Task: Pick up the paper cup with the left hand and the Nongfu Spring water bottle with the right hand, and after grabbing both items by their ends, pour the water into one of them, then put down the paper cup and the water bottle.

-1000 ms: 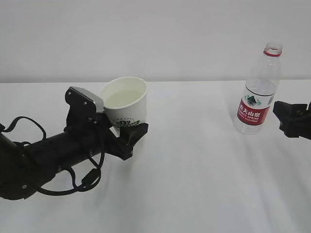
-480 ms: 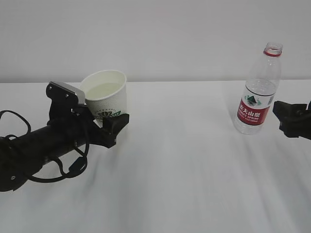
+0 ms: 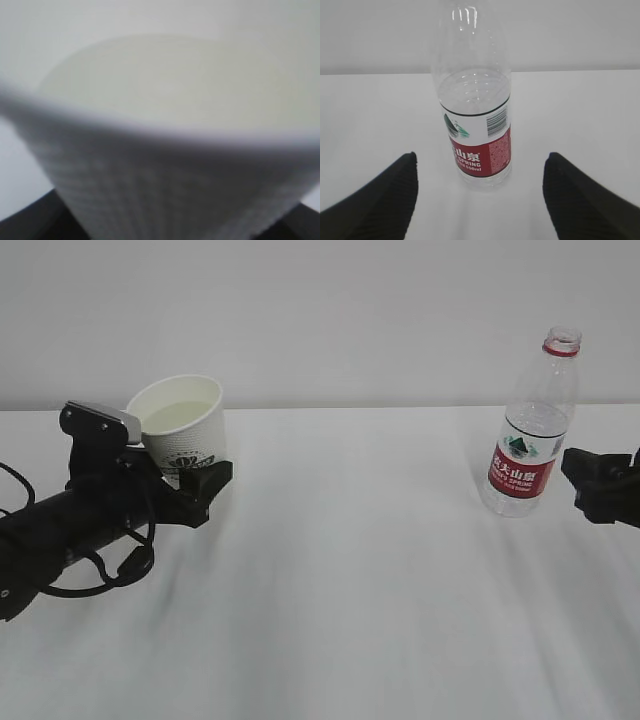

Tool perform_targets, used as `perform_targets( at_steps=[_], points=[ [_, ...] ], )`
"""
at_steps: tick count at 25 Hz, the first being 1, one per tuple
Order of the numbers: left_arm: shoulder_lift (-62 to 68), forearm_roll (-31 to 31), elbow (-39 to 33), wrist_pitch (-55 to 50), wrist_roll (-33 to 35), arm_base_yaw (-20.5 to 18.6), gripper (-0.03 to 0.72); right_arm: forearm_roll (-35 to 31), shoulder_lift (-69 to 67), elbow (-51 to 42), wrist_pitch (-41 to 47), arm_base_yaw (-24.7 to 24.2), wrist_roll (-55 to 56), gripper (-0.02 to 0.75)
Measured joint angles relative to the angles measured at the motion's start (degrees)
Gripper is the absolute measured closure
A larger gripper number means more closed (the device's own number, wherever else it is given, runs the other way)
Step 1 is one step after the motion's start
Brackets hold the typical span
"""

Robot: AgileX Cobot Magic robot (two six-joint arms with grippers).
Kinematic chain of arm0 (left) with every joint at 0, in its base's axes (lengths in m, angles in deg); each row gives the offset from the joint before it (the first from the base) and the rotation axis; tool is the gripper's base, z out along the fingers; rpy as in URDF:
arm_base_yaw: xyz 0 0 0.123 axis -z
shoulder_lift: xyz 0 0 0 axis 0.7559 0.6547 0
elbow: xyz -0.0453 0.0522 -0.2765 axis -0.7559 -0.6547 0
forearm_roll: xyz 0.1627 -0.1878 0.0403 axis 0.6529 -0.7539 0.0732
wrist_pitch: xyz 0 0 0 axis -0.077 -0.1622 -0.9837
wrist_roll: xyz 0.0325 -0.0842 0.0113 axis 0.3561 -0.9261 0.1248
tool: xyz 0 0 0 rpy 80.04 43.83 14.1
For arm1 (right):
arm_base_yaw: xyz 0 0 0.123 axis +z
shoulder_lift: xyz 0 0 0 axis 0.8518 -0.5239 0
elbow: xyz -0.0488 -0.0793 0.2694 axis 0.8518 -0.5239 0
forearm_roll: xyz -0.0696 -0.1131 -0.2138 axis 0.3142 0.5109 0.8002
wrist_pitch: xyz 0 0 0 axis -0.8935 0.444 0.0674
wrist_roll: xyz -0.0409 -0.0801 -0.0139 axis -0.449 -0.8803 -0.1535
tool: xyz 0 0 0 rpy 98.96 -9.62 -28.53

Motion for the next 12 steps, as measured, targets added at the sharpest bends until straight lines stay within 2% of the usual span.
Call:
perform_targets(
  at_steps=[12],
  points=[
    [0.0, -0.2, 0.0, 0.0, 0.4, -5.0, 0.143, 0.0, 0.0, 0.0, 0.0, 0.0, 0.0, 0.151]
  ],
)
